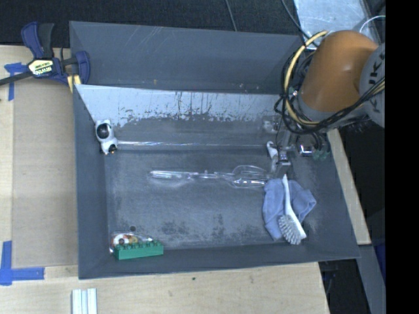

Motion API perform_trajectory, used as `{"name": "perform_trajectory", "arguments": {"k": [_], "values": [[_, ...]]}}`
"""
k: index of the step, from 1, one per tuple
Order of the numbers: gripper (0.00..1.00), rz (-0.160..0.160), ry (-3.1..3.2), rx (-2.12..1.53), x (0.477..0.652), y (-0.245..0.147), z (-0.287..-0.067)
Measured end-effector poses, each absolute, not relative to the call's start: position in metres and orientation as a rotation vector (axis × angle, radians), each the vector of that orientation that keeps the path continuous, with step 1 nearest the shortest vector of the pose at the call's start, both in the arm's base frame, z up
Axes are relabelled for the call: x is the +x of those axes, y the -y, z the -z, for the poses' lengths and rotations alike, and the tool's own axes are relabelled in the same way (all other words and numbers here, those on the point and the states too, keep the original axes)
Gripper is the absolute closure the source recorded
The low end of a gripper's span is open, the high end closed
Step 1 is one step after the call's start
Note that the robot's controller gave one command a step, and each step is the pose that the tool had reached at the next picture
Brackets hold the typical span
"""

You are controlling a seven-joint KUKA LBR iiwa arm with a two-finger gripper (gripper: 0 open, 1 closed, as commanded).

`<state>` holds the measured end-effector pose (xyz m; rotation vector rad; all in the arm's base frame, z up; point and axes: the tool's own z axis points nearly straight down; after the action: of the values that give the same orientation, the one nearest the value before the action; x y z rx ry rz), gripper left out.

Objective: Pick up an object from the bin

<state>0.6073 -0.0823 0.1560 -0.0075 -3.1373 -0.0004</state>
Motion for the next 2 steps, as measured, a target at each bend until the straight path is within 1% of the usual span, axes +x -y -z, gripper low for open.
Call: {"name": "perform_trajectory", "arguments": {"k": [1,2], "values": [[0.0,-0.001,3.145,-0.002,0.609,0.082,-0.161],[0.0,0.0,3.142,0.151,0.614,0.052,-0.071]]}}
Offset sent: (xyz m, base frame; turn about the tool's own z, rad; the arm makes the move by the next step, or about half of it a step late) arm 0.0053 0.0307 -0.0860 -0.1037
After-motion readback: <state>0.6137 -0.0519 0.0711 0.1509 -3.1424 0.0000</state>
